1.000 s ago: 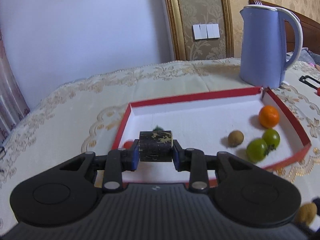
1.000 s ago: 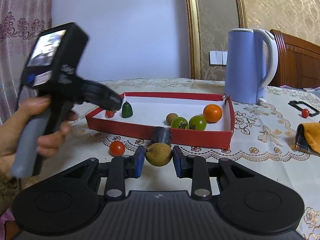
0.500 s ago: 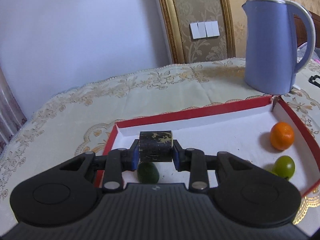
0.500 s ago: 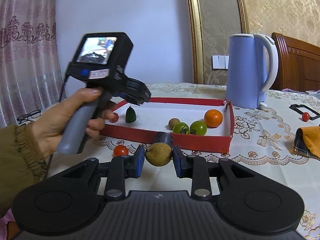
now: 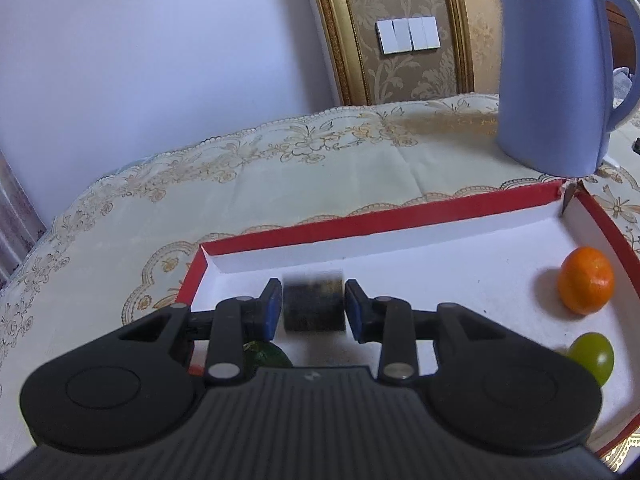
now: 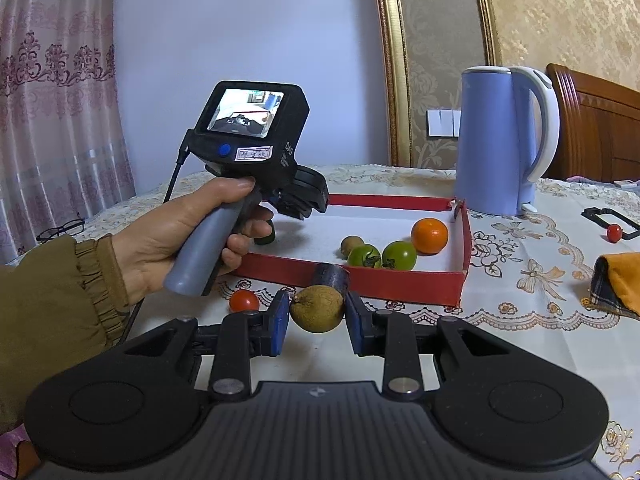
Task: Organize fruits
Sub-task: 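Drop the black eggplant piece into the box with the left tool while the right holds the kiwi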
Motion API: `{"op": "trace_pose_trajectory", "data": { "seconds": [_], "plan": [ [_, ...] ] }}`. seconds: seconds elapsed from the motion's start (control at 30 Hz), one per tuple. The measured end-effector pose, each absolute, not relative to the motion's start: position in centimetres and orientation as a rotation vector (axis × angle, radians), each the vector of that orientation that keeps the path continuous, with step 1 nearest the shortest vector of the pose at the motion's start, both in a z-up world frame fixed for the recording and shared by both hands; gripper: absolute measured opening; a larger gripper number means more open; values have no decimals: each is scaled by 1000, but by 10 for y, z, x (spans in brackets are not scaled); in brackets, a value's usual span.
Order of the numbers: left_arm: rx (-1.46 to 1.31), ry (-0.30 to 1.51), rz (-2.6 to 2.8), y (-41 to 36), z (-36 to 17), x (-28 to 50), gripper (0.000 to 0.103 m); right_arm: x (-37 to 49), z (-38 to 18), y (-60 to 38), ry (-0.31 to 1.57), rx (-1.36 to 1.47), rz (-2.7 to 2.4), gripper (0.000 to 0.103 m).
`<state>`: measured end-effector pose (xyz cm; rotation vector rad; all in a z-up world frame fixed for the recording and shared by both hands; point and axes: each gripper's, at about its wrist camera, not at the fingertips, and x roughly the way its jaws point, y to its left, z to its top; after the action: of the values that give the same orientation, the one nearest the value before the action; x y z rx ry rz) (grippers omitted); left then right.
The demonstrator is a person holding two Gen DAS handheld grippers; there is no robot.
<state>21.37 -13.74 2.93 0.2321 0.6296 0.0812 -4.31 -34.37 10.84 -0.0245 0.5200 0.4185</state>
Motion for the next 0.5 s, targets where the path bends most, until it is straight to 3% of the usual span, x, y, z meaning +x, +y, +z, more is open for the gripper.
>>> {"op": "trace_pose_trajectory", "data": {
  "seconds": [0.27,0.4,0.5],
  "plan": [
    [247,570,77,-132,44,189,43,-41,107,-341,527,-23,415,30],
    [229,535,104,-116,53,163,59,-39,106,-339,529,-21,414,30],
    [205,544,132,-100,54,145,60,-37,105,-337,528,-22,412,30]
  ]
}}
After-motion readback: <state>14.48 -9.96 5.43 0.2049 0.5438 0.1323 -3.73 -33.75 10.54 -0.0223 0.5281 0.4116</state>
